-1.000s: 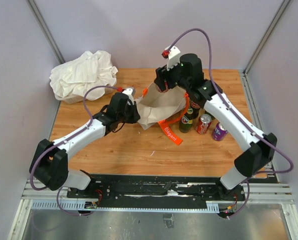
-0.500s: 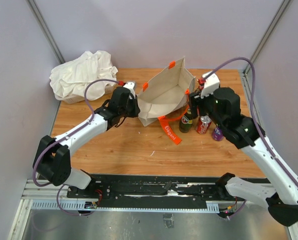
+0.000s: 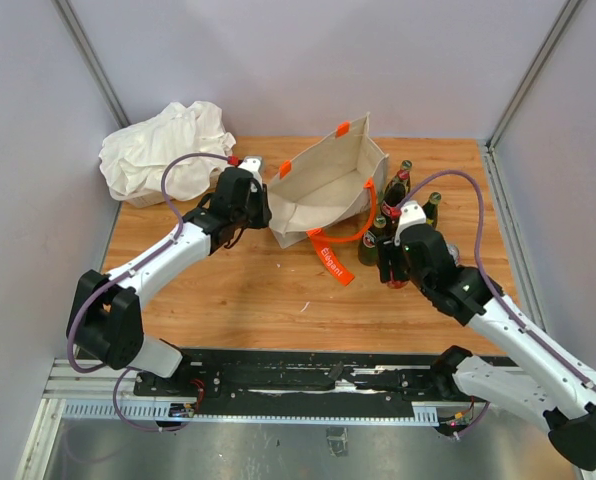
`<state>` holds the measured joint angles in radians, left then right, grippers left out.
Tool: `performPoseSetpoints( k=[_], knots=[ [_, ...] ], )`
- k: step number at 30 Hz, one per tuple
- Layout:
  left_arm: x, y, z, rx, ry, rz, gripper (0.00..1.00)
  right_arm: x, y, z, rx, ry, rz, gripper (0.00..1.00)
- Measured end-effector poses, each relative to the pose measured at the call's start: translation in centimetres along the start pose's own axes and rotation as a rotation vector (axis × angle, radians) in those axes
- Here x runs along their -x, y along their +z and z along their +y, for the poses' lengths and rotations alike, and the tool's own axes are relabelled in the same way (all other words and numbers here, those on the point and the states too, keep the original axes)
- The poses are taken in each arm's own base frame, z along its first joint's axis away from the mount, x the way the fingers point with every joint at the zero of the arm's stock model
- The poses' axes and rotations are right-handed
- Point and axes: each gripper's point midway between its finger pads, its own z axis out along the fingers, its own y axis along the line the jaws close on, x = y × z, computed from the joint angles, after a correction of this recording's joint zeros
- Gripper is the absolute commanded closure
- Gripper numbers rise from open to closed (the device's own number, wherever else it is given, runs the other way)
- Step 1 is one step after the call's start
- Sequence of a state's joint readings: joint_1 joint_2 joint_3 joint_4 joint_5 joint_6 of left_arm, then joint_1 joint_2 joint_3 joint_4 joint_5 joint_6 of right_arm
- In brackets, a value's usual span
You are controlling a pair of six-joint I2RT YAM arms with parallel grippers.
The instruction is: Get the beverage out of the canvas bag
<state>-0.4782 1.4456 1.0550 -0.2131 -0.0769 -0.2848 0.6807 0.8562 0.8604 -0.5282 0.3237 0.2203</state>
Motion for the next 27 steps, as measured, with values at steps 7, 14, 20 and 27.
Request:
performPoseSetpoints(
  k=[7,14,20,27],
  knots=[
    [-0.2,0.0,0.2,0.003,0.013,0.007,0.55,-5.9,3.6,0.9,-0.012,0.038,0.104,0.99],
    [-0.1,0.0,0.3,0.005,0.017,0.007,0.30,-6.8,5.9,1.3,-0.021,0.102,0.088,0.78],
    [-0.2,0.0,0.3,0.003,0.016,0.009,0.15,-7.7,6.9,0.3,-0.052,0.154,0.089,0.25],
    [0.0,-0.1,0.2,0.003,0.015,0.009,0.00,-7.2,7.1,0.3,-0.053,0.165,0.065,0.00]
  ],
)
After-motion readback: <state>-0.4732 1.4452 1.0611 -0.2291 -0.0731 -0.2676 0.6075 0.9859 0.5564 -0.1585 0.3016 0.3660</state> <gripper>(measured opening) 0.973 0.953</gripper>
